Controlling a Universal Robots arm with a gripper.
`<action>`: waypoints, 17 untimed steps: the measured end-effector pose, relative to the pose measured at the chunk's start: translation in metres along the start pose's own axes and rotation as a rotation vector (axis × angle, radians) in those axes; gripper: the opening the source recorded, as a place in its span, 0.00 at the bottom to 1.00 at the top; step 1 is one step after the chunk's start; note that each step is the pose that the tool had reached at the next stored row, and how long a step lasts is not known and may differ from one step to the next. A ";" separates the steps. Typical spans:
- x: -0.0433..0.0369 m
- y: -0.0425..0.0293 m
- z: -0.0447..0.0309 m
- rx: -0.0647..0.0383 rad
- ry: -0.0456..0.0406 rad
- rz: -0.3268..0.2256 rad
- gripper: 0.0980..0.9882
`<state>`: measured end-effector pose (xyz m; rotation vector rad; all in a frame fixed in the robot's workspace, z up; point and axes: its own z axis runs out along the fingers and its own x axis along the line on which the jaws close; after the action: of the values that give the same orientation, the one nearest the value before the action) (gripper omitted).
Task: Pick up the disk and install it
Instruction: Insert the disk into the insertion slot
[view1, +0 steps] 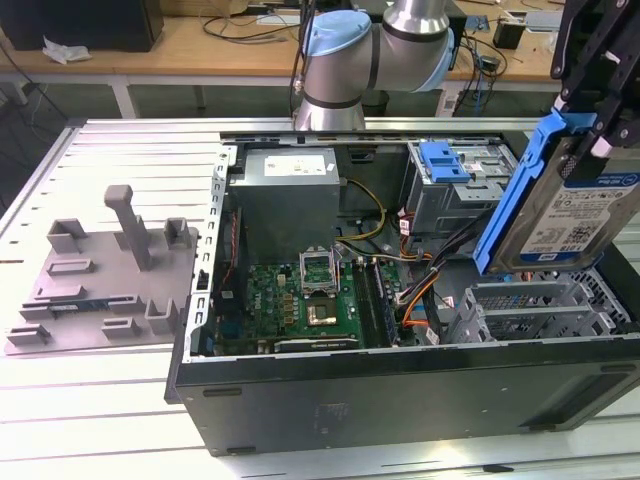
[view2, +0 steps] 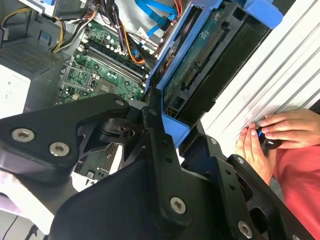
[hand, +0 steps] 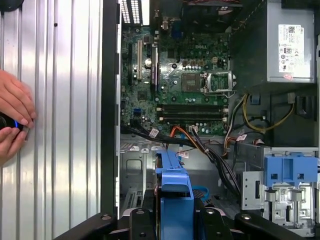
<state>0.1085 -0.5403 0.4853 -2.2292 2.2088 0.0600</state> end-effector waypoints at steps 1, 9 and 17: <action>0.0004 -0.0006 0.0003 0.000 -0.0015 0.000 0.30; 0.0049 -0.0047 0.0041 0.000 -0.0074 0.008 0.30; 0.0078 -0.0054 0.0105 0.001 -0.0082 0.016 0.30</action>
<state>0.1137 -0.5478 0.4745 -2.2072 2.2223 0.0684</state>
